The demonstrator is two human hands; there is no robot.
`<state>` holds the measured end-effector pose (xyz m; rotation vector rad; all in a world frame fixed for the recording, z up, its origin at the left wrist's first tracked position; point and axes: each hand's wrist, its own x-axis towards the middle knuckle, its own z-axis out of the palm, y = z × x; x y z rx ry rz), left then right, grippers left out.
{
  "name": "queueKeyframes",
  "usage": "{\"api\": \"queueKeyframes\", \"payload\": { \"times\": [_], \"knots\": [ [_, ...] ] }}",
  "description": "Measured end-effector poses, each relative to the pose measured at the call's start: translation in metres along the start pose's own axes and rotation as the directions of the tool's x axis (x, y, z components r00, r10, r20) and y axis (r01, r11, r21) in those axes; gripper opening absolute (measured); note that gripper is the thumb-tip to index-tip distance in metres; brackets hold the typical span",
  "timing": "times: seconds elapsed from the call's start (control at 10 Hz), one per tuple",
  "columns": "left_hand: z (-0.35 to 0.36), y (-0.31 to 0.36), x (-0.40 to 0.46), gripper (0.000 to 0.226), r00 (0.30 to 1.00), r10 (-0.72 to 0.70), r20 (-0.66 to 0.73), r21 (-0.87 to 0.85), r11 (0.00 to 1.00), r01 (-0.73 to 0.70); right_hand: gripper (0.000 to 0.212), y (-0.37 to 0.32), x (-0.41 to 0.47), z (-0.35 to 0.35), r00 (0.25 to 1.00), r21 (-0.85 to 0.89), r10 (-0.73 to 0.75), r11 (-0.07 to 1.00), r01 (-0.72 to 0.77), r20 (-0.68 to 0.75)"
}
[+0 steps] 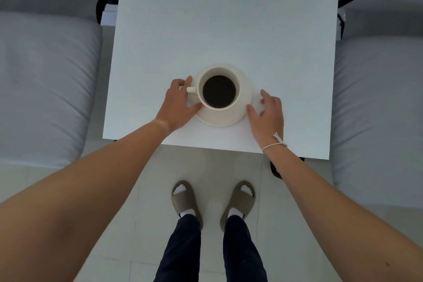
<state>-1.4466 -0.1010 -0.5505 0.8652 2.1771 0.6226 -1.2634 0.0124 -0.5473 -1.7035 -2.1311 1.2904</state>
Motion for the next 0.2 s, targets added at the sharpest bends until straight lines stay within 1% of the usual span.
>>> {"api": "queueKeyframes", "payload": {
  "times": [0.1, 0.2],
  "knots": [
    [0.0004, -0.0029, -0.01, 0.071, 0.999, 0.018, -0.046, 0.127, 0.992, -0.012, 0.052, 0.0104, -0.0009, -0.0065, 0.993, -0.129, -0.115, 0.985, 0.115, 0.014],
    [-0.0052, -0.0101, -0.0183, 0.07, 0.994, 0.1, -0.037, 0.281, 0.956, -0.086, 0.053, 0.0168, -0.0012, -0.0123, 0.977, -0.217, -0.213, 0.953, 0.212, 0.02]
  ]
}}
